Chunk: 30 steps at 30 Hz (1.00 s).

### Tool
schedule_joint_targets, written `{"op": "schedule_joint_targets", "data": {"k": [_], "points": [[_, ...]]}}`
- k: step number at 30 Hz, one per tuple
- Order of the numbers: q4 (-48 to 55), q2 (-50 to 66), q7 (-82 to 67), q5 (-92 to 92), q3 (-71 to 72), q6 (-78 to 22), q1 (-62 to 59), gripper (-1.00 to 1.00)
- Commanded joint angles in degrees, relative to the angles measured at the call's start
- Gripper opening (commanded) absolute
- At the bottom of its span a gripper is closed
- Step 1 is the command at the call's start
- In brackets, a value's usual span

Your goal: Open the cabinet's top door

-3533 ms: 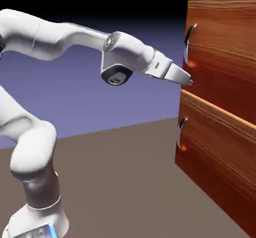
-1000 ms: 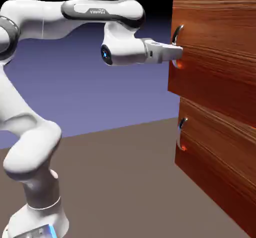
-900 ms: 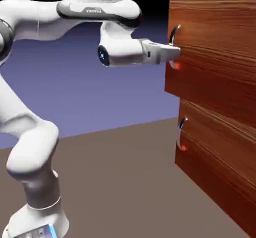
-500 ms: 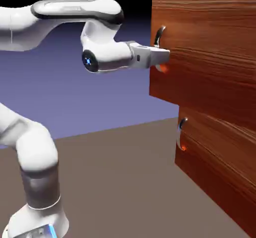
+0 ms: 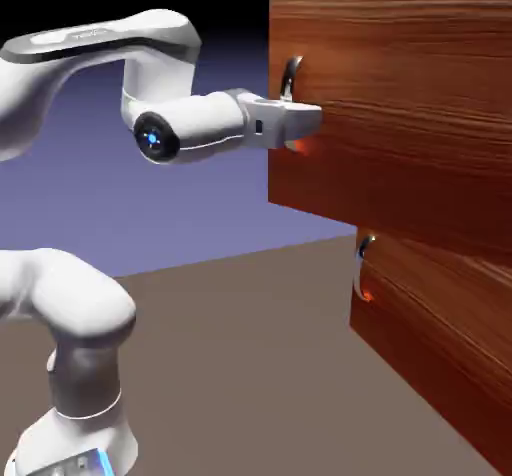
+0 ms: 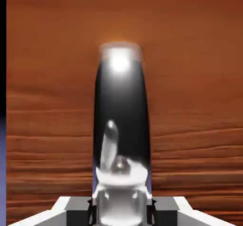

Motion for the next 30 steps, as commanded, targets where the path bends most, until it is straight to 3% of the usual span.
{"op": "schedule_joint_targets", "data": {"k": [1,16,30], "points": [[-0.9,-1.0,2.2,-2.4,-0.2,-1.1,-0.8,-1.00],[-5.5,-16.2,21.2,-35.4,-16.6,-35.5,-17.8,-1.00],[13.2,-15.1,24.0,-56.5,-41.9,-70.3,-14.6,-1.00]]}}
